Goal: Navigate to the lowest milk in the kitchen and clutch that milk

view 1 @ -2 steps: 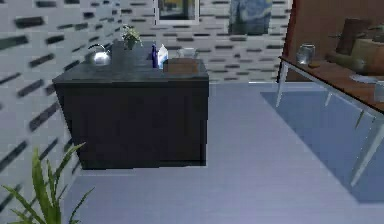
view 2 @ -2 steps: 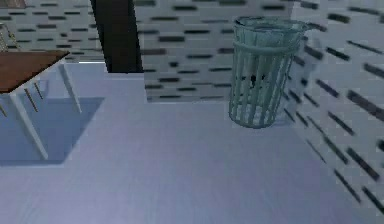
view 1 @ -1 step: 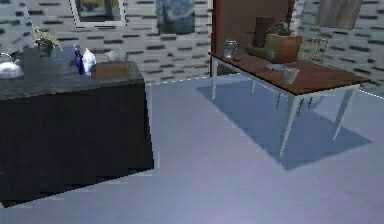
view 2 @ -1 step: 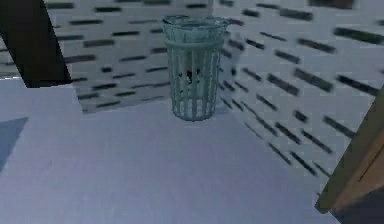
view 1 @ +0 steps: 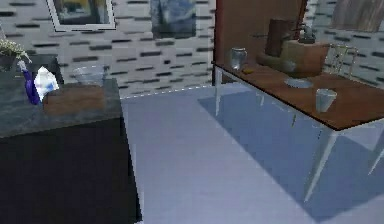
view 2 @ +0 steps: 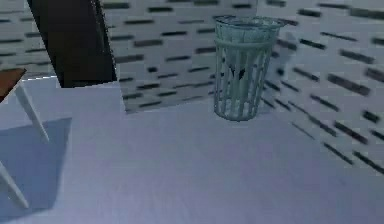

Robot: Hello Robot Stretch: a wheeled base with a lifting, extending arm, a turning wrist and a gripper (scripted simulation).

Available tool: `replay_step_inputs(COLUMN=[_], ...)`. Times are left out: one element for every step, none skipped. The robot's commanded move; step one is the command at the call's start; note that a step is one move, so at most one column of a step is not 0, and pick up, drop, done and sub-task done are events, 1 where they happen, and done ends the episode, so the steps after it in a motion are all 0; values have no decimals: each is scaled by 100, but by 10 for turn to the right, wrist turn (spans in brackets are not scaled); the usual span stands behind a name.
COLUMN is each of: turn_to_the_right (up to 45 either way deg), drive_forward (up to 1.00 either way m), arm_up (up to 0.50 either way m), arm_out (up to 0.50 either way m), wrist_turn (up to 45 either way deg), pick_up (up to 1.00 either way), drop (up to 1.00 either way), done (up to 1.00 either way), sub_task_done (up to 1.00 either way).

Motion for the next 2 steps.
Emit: replay_step_inputs(turn_to_the_right=[-210, 0], drive_forward=[0, 50], arm_up=[0, 0], arm_out=[0, 0], wrist_turn=[0, 0], pick_up=[0, 0], drop=[0, 0], done=[0, 0], sub_task_done=[0, 0])
